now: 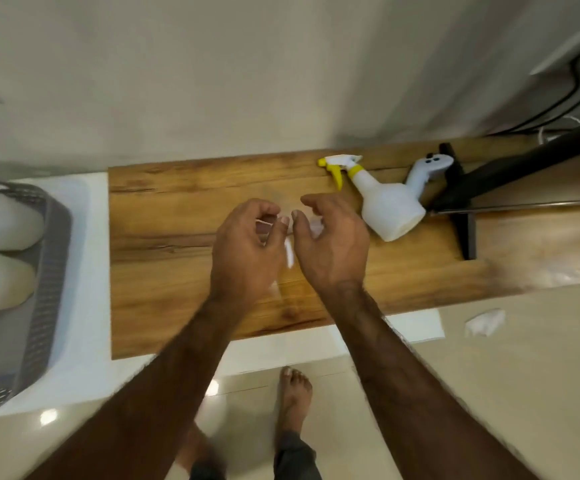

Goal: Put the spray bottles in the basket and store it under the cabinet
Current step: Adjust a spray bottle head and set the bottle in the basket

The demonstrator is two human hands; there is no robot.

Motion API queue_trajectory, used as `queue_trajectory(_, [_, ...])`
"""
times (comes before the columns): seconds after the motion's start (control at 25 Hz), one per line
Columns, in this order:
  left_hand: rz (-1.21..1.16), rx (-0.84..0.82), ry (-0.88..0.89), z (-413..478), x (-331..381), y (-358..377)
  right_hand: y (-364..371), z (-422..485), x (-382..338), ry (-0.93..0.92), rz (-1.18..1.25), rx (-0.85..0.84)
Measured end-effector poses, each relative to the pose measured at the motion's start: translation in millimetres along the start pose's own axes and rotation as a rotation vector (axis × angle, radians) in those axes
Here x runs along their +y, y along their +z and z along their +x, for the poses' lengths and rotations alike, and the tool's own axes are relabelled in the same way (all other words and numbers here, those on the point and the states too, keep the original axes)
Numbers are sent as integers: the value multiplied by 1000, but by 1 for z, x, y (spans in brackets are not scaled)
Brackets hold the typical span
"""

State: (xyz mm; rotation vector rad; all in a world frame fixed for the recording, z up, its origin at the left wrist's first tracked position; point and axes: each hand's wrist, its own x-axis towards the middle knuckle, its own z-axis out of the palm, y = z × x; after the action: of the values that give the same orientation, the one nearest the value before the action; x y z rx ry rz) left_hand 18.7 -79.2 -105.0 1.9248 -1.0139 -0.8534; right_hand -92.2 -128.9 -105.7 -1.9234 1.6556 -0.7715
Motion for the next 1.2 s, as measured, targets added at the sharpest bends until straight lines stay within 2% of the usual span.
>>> queue_trajectory(0.08, [-13, -140, -112, 8, 13, 39, -23, 22, 33, 31, -115, 41])
queue_trajectory(0.24, [-43, -395, -377, 25, 16, 110, -55, 43, 90, 94, -402, -15])
queue_trajectory(0.4, [-302, -465, -669, 39, 26, 156, -59, 50, 122, 135, -442, -147])
queue_trajectory(0.56, [-560, -488, -796, 46, 41, 170, -55, 54, 130, 122, -467, -190])
queue_trajectory(0.76, [-661, -444, -721, 42, 39, 149, -48, 53, 118, 77, -389, -151])
queue_trajectory(0.92, [-782, -359, -630, 36, 24, 113, -39, 37, 103, 48, -114, -118])
queue_trajectory(1.08, [-827, -334, -574, 27, 4, 62, -28, 15, 84, 19, 113, -192])
queue_trajectory(1.2, [-836, -376, -493, 15, -14, 15, -18, 3, 52, 26, 206, -332])
